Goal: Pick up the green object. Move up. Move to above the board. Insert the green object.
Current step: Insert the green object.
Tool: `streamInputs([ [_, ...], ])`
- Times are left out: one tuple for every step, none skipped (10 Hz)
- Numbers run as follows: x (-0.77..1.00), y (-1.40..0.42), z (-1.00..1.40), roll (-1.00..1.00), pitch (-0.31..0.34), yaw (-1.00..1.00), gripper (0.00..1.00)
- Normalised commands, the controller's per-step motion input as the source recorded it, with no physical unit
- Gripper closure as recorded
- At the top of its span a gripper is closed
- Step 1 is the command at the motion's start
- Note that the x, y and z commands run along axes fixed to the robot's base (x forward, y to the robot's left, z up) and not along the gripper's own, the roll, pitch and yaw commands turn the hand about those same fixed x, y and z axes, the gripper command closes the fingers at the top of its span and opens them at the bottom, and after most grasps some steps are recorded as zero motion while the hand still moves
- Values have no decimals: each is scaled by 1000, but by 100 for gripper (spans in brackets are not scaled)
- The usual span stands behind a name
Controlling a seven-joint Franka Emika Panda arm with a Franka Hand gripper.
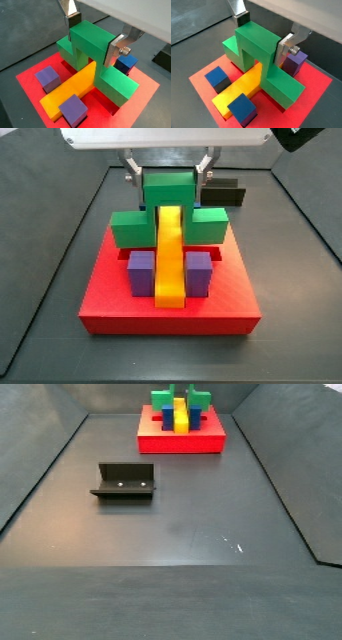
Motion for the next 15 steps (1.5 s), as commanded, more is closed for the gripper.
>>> streamInputs([
  [77,-57,-146,0,-36,0,100],
  [34,-57,-180,6,-34,0,100],
  [20,-51,-166,11,-26,0,100],
  [17,-57,-149,11,-24,0,100],
  [11,-43,-114,21,-11,0,100],
  [0,0,0,30,0,0,100],
  [0,0,-3,26,0,0,100],
  [160,83,-57,-80,0,-69,100],
  [186,109,-54,-221,0,-129,100],
  [174,103,-34,-267,-10,-131,100],
  [131,40,-29,-166,0,-71,100],
  [77,43,-43,-193,0,-31,100],
  [17,0,-86,-157,0,-29,100],
  [11,0,-103,-130,0,-29,100],
  [0,0,-120,-111,0,-43,100],
])
